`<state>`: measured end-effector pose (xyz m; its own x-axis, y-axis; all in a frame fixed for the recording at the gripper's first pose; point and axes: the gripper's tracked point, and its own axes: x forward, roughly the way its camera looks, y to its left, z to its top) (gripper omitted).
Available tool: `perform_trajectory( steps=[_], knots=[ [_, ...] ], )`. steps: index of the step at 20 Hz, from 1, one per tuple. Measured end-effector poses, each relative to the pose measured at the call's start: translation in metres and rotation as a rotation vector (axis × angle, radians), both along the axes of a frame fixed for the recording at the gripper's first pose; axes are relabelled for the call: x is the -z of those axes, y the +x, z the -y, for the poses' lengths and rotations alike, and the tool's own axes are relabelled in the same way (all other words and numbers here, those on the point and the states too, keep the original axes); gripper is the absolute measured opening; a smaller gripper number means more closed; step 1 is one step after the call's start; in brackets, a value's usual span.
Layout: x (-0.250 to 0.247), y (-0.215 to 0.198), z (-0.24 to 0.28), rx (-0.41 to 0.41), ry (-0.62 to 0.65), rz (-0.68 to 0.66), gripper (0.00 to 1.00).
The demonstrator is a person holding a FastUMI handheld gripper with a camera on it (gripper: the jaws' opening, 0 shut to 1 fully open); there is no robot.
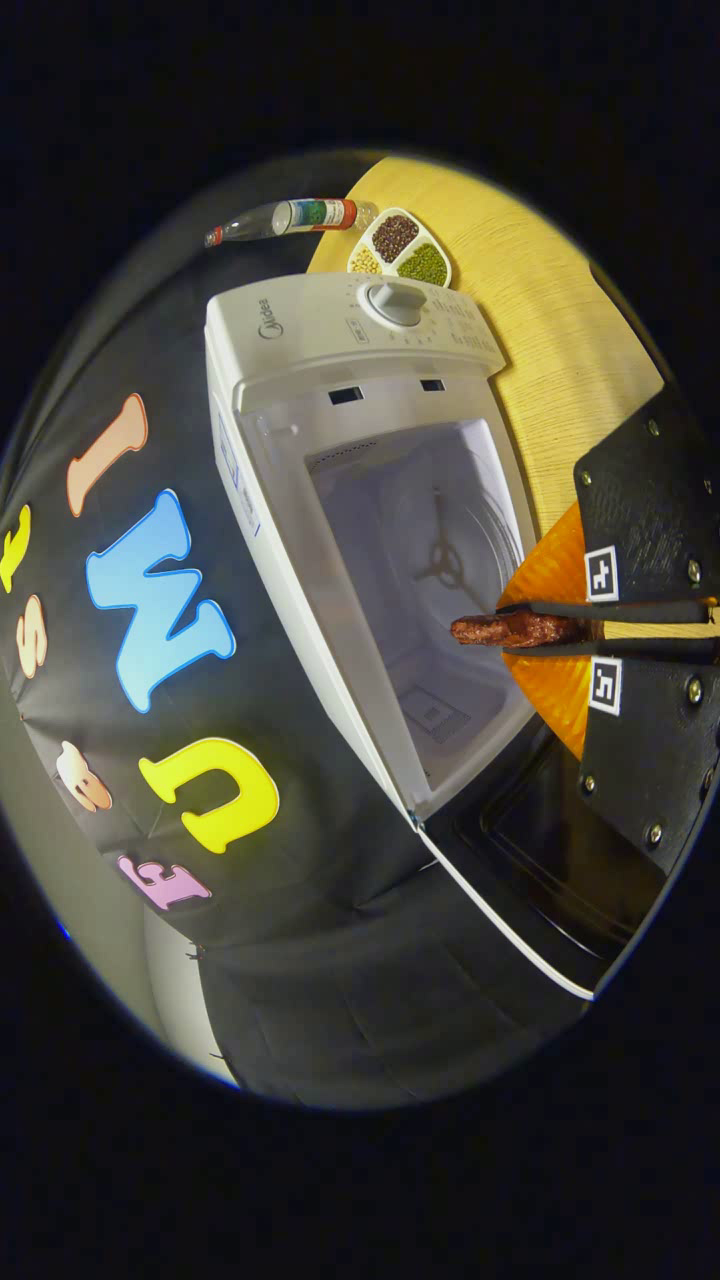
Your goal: Open the microwave, put the food inside, and close the microwave door.
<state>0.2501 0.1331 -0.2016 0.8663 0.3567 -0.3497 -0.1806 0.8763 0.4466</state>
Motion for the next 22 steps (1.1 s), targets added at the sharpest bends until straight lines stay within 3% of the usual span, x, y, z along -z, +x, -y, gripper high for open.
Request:
perform_trajectory(
  steps=[10,18,20,22],
  knots=[
    [0.024,0.068,-0.010,0.043,0.083,0.032,0.06],
    [0.032,0.094,-0.004,0.057,0.039,0.056,0.08],
    [0.039,0.097,0.000,0.073,0.010,0.040,0.12],
    [0.049,0.099,0.008,0.094,-0.050,0.022,0.22]
  ],
)
